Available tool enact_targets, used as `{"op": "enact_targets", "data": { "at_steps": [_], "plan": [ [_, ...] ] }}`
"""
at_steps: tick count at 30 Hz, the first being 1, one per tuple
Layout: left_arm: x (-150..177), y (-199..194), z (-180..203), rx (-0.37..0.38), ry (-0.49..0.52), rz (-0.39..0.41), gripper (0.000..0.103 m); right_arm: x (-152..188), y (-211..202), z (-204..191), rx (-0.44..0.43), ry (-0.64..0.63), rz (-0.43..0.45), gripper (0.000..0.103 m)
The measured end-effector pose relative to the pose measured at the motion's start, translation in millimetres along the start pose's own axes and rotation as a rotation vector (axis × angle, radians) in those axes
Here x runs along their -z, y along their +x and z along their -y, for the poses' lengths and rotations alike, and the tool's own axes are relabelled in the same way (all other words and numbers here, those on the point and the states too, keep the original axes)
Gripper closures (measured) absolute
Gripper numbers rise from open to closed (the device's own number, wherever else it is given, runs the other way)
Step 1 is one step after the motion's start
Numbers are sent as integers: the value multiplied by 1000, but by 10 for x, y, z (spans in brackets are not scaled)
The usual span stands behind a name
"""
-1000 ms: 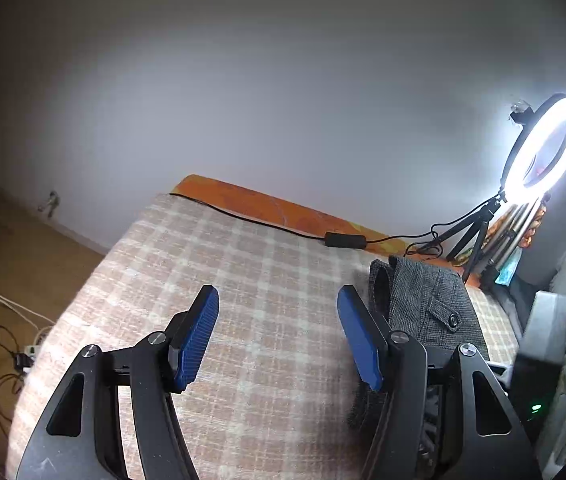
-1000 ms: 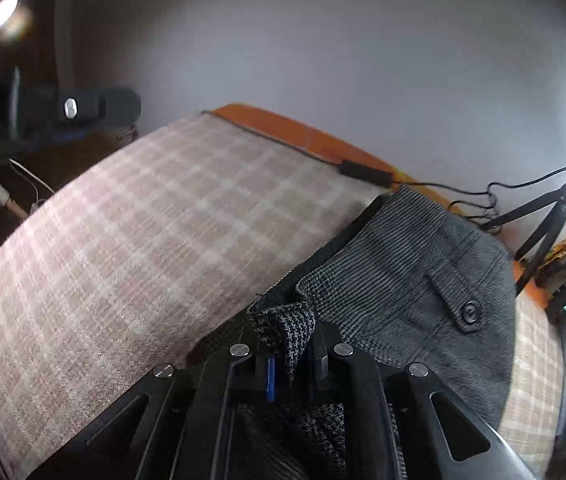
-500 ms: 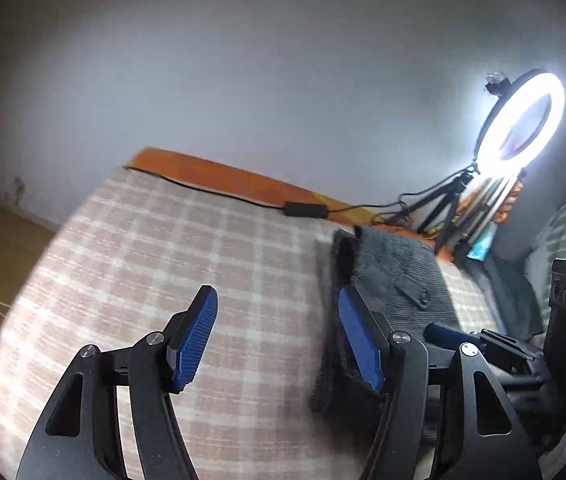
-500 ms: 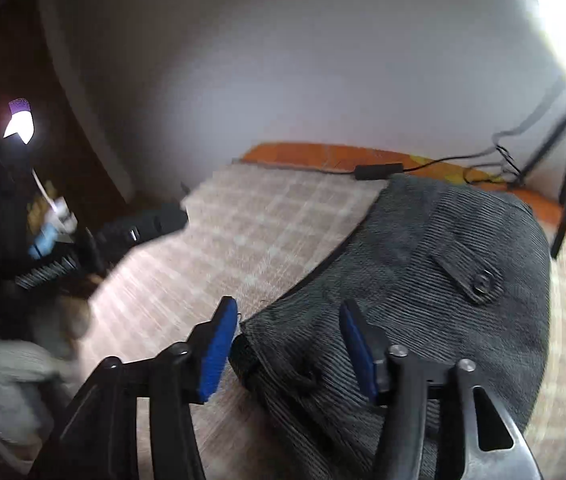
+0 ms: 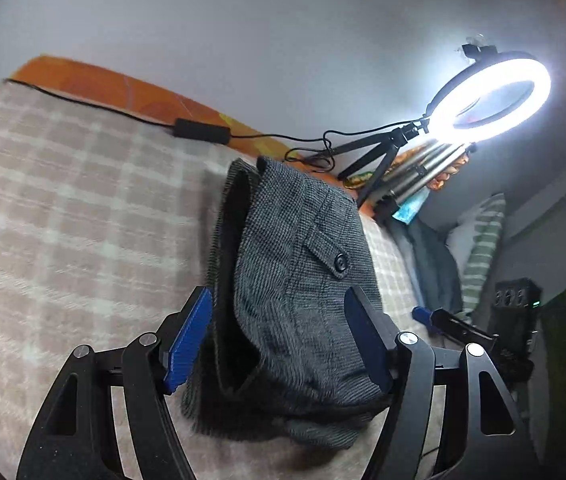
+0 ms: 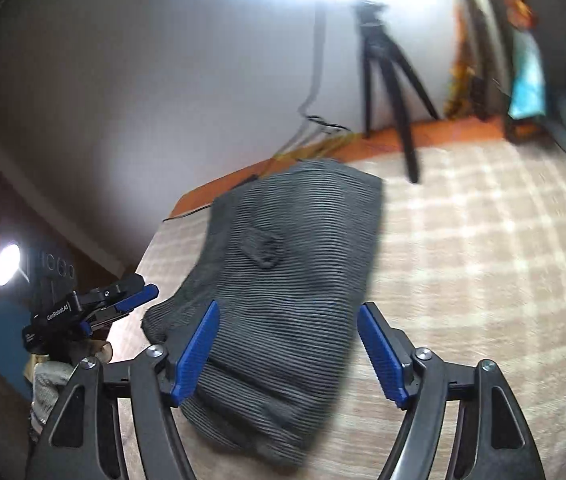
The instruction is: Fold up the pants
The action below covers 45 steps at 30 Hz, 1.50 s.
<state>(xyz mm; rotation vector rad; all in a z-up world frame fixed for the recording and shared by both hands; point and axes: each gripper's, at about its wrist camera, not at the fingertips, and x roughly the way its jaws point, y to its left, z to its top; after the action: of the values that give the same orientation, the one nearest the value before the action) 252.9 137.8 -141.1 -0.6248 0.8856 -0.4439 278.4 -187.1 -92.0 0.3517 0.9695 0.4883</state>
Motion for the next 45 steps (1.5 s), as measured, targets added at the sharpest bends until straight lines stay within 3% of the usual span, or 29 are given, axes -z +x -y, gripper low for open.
{"op": "enact_targets", "data": {
  "at_steps": [10,17,24,28,33,40,45],
  "plan": [
    [-190,342,-271,-19,-31,-178,35,-61,-47,435,-31,77,-33,27],
    [-250,514,-316,17,-44,-233,35,-92,229,491,-46,77,-82,27],
    [-305,575,-411,97,-103,-214,35,-110,541,532,-102,95,-133,30],
    [-272,647,-353,130,-71,-219,36,-123,641,600,-160,139,-130,35],
    [-279,741,-221,117,-16,-219,37,-156,788,608,-227,180,-146,49],
    [-279,799,-139,42,51,-199,60,-180,851,473,-190,143,-138,72],
    [-245,765,-85,18,76,-168,62,-197,785,267,-122,81,-122,82]
  ]
}}
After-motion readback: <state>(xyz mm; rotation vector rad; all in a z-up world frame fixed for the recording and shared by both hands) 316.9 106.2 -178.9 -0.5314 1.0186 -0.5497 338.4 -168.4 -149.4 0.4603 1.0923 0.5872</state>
